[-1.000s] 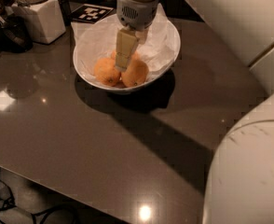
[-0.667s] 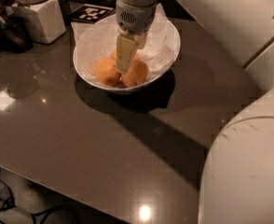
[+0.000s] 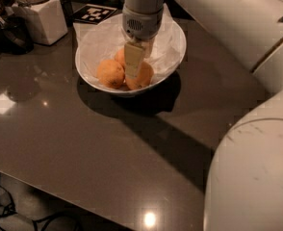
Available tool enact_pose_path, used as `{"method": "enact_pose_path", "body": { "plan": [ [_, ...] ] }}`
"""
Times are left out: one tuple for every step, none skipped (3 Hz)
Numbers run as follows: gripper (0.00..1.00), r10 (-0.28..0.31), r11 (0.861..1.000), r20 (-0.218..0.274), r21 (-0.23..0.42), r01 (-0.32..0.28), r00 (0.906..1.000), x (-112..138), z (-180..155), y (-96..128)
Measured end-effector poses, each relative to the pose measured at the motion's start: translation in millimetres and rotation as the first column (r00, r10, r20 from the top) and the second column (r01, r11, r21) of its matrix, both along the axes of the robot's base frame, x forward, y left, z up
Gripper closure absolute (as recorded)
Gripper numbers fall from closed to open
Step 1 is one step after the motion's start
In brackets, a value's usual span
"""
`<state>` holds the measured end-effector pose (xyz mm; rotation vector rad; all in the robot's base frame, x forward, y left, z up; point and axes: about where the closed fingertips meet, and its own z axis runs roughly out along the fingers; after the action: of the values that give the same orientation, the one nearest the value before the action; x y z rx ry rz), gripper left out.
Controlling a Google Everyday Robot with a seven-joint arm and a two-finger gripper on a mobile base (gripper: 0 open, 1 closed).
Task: Pick orange from white bowl
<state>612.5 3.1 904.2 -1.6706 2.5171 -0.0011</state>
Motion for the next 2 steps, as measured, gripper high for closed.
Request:
{"method": "enact_pose_path", "body": {
  "plan": [
    [0.36, 0.002, 1.0, 0.001, -0.01, -0.002, 1.0, 1.0, -3.8, -2.7],
    [0.35, 0.006, 1.0, 0.008, -0.024, -0.006, 0.9999, 4.3, -6.2, -5.2]
  ]
}}
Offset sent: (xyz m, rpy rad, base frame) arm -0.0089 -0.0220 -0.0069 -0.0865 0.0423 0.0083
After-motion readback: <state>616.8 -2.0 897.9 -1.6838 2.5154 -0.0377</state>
